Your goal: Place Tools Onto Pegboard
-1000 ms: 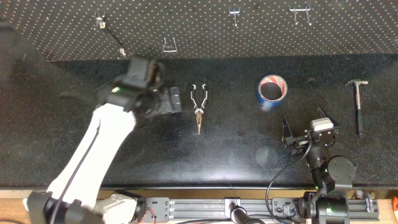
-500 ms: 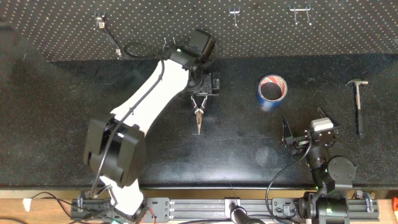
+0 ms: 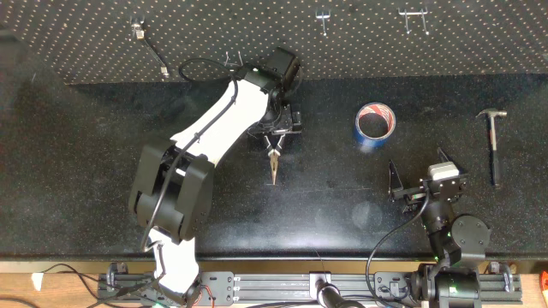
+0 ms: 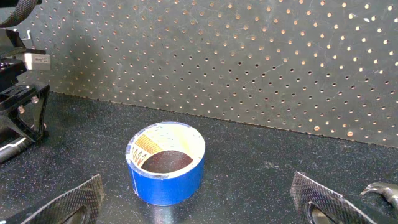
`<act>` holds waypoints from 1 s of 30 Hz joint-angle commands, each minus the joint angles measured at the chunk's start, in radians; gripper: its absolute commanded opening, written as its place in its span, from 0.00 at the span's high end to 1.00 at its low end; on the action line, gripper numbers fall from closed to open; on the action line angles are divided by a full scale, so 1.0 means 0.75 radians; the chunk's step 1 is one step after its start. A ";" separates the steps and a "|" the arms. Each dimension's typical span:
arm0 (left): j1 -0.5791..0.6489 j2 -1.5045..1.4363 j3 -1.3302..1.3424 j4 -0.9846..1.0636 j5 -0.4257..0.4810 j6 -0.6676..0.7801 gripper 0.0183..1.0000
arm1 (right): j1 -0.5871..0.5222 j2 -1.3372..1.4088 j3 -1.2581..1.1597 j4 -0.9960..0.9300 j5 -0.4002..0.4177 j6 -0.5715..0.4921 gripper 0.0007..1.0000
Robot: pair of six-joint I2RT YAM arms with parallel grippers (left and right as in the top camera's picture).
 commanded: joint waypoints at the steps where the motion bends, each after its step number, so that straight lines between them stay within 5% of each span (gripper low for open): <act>1: -0.001 0.030 0.030 0.006 -0.061 -0.016 0.00 | 0.003 -0.011 -0.007 0.001 -0.013 0.020 0.02; 30: -0.027 0.097 0.029 0.042 -0.039 0.027 0.00 | 0.003 -0.011 -0.007 0.001 -0.013 0.020 0.02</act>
